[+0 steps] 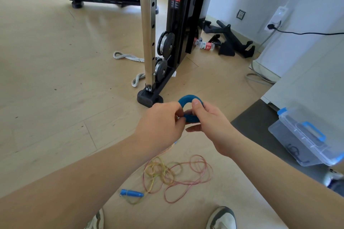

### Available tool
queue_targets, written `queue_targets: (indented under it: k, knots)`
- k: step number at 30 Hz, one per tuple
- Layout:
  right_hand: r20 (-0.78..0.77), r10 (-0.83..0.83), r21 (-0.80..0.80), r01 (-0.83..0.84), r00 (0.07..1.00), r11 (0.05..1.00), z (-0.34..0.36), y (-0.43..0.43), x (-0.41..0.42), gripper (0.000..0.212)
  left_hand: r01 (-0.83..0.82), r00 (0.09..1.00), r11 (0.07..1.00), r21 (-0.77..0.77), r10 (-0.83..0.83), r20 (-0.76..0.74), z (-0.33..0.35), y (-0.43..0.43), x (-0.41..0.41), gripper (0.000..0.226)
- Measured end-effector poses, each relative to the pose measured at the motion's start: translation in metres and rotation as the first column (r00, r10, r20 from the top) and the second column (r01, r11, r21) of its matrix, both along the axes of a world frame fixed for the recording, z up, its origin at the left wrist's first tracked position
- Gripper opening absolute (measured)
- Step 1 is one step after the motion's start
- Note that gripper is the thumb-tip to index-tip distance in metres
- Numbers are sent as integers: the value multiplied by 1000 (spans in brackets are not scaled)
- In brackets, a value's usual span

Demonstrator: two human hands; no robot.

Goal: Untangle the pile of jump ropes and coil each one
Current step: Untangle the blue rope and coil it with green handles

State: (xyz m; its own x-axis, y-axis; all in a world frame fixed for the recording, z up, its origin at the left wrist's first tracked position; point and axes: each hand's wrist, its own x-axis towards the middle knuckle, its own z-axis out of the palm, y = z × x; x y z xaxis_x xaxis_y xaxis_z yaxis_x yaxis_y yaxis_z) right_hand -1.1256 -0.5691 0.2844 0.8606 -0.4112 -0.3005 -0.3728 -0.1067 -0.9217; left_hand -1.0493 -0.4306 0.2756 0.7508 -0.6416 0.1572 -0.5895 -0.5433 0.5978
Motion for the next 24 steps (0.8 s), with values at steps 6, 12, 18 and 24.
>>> queue_targets:
  k: [6,12,18,24]
  knots:
    - [7,83,-158,-81,997,984,-1,-2,-3,28,46,999,993,107,-45,-9,1,-3,3,16]
    - [-32,171,-489,-165,985,857,-4,-6,-5,31,59,974,997,45,-48,-221,6,-3,-2,18]
    - [22,132,-512,-102,991,853,-9,-14,-6,27,115,882,993,-32,-117,-457,17,4,-5,11]
    - [42,-7,-362,22,999,932,-2,-17,-7,27,213,939,966,148,-160,-306,3,6,-2,16]
